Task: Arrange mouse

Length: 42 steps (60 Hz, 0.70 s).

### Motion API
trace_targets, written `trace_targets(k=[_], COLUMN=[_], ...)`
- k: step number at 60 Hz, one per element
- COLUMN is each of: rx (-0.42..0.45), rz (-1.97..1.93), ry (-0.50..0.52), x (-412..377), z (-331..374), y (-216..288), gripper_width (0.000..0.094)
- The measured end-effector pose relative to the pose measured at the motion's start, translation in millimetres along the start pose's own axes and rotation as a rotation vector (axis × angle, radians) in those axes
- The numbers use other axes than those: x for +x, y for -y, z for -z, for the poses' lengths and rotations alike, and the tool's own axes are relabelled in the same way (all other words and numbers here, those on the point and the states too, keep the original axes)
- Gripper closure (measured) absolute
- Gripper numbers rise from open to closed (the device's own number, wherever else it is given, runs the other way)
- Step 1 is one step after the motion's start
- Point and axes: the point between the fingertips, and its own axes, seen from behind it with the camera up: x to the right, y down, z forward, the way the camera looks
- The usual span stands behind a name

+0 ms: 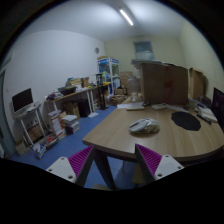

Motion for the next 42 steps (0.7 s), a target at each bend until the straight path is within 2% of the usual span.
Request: trace_targets(k=[7, 8, 11, 21, 29, 42], rx=[-0.008, -0.011, -0.012, -0.071, -0.129, -0.170], rz=[0.028, 0.031, 0.050, 0.111, 0.134, 0.128], ry=[-0.070, -0.082, -0.116, -0.194, -0.196, -0.187], x=[30.7, 28.5, 63.8, 116.7, 137.9, 149.5], z=[-6.1, -25.9, -15.5, -49.4, -79.7, -114.6], y=[3.0, 7.2, 12.2, 16.2, 11.0, 12.3], gripper_width=[0.0101, 0.0102, 0.0099, 0.0100, 0.0086, 0.0090])
